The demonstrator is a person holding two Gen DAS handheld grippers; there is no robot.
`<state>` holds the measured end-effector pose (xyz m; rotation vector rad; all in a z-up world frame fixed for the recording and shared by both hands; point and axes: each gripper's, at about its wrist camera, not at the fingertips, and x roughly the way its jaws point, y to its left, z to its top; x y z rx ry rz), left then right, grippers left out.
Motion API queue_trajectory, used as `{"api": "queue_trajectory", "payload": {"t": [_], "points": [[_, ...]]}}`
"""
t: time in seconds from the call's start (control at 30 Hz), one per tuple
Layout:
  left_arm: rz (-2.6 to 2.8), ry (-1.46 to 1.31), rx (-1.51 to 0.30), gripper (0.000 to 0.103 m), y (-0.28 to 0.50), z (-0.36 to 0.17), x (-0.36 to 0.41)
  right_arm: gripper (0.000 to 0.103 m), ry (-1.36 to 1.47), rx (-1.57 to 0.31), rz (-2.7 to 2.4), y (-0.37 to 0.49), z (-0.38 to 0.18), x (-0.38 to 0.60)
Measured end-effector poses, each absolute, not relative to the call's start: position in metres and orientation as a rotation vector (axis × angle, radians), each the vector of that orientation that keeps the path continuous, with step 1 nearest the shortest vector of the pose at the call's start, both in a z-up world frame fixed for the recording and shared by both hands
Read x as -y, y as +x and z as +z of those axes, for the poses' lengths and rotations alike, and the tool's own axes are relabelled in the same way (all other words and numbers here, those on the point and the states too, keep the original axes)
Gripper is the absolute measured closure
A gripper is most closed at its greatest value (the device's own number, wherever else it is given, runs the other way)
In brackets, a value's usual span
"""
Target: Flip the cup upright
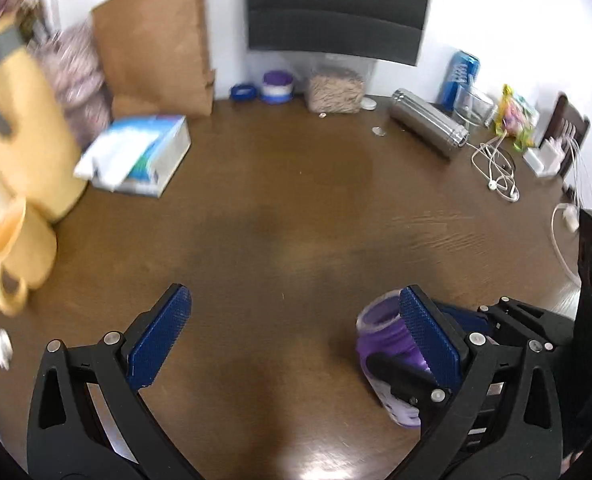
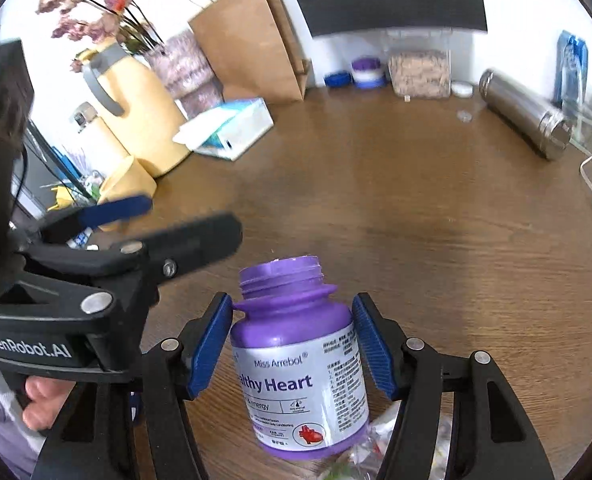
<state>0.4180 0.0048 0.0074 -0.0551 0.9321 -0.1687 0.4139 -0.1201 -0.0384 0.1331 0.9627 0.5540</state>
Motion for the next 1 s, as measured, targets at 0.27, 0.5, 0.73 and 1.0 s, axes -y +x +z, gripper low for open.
{"api": "queue_trajectory", "payload": {"t": [0.27,0.5,0.73,1.0], "points": [[-0.136,-0.181,-0.845,0.000,0.347,0.006,-0.012,0.040,0.055,-0.770,0.577,0.362,-0.023,0.106],[-0.283,-0.232,-0.882,0.014,0.333,-0.017,-0.010,0.041,-0.050,-0.734,0.649,0.333,-0.026,0.094],[-0.323,-0.107,-0.885,0.019,0.350,-0.026,0.017,0.038,-0.095,-0.762,0.602,0.315,-0.025,0.119],[-0.288,-0.121,-0.896,0.040,0.368,-0.040,0.023,0.036,-0.060,-0.766,0.526,0.302,-0.016,0.164]]}}
